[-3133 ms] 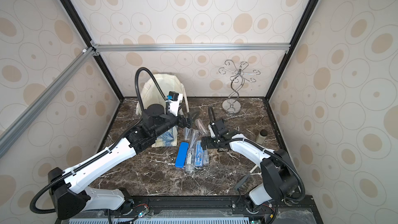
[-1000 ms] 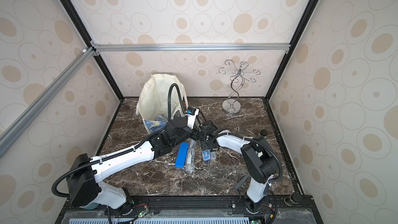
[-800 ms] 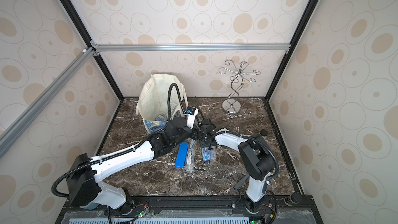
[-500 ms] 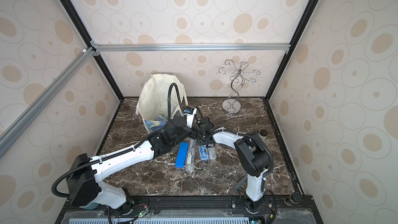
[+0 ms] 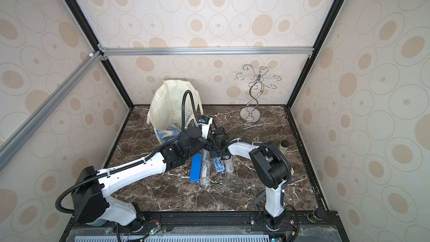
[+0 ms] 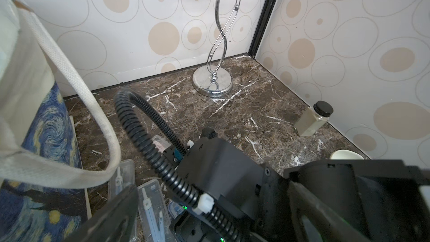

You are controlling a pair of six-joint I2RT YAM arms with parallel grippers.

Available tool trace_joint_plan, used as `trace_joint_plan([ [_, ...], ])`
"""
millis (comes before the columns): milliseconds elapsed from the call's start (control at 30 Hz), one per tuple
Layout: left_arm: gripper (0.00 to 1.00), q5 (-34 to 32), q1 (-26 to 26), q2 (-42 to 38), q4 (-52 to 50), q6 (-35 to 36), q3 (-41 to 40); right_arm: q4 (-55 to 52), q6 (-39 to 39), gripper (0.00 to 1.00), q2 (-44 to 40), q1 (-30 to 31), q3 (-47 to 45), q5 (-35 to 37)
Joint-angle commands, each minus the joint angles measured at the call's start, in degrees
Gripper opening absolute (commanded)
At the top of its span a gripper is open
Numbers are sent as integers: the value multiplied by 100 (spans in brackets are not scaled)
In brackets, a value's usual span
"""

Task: Put the compass set into the canvas bag
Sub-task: Pick up the compass set at the center of the board.

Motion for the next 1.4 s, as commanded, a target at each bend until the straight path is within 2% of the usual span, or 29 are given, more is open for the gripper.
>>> trace_joint_plan([
  [0, 100, -14, -47, -201, 92, -60, -50, -1024, -45, 62, 110, 167, -292, 285],
  [167, 100, -237, -47, -398, 211, -137, -131, -1485, 15, 62, 214, 364, -235, 1020],
  [300, 100, -431, -46, -620, 290, -138, -158, -1623, 38, 61, 351, 494, -108, 1196],
  [533, 100, -830, -38, -1050, 293, -77, -293, -1771, 155, 57, 595, 527, 128, 1273],
  [767, 100, -919, -20, -1272, 291, -50, -456, -1566, 133, 56, 86, 460, 121, 984],
  [1033, 100, -651, -10, -1347, 369, 28, -491, -1397, 61, 56, -800, -123, 282, 243],
  [1200, 100, -301, -11, -1321, 530, 66, -534, -1353, 127, 56, -1257, -610, 435, -16],
  [1367, 100, 70, -11, -1075, 574, -17, -488, -1287, 198, 55, -1630, -1103, 548, 26],
])
